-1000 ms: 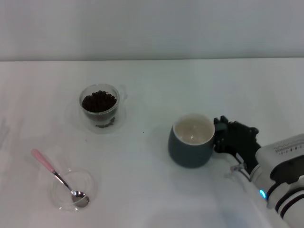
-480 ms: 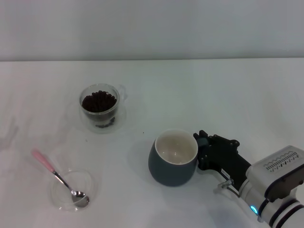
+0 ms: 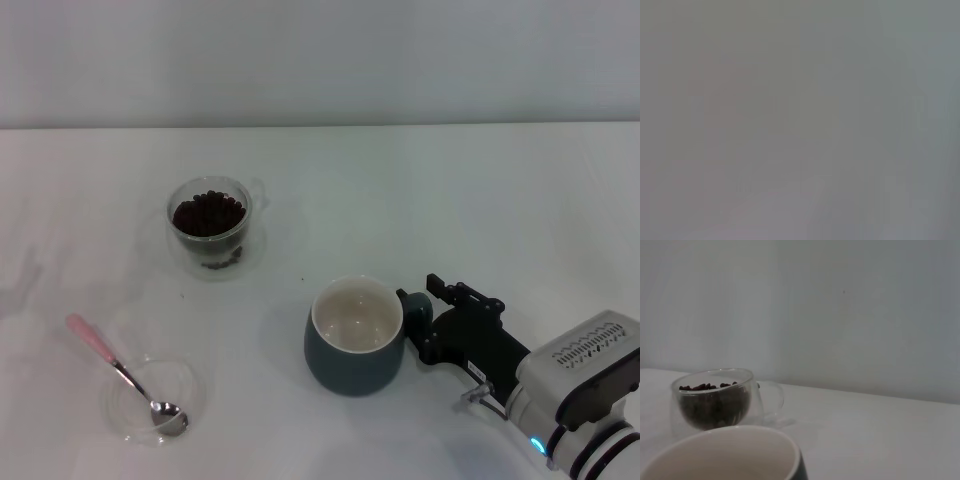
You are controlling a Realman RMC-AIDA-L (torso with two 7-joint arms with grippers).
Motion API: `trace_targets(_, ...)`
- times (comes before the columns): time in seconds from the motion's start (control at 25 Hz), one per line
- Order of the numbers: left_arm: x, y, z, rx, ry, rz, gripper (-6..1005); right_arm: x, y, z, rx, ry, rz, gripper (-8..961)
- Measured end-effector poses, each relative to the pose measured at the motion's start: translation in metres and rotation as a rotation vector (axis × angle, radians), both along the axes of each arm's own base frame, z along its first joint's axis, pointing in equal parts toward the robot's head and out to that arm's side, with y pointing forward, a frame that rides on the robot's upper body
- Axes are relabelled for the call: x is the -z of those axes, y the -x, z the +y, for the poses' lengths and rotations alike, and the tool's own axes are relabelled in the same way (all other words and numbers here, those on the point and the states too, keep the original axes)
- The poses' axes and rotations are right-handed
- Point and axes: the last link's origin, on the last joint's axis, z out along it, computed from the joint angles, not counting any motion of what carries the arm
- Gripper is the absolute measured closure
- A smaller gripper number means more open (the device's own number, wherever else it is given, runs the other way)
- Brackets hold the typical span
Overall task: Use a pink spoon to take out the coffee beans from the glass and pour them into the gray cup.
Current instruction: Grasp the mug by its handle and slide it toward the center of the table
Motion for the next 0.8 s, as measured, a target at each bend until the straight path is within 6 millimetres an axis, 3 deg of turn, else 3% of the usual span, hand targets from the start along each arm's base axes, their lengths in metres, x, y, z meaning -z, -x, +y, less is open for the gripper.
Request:
trace_targets(0.28,-0.003,-0.001,0.002,0.008,0.002,-0.055,123,-0.004,-0.002,0.003,-0.001,-0.003,0.002,508)
trace_targets(0.6,-0.004,-0.011,0.013,0.044,0.007,-0.095,123,-0.006,-0.012,0.000,-0.024,0.063,0.020,200)
trace_targets(0.8,-0.004,-0.016,0.020,0.066,0.018,-0.122,123,-0.017,-0.021,-0.003,-0.057,0.122,0.090,206)
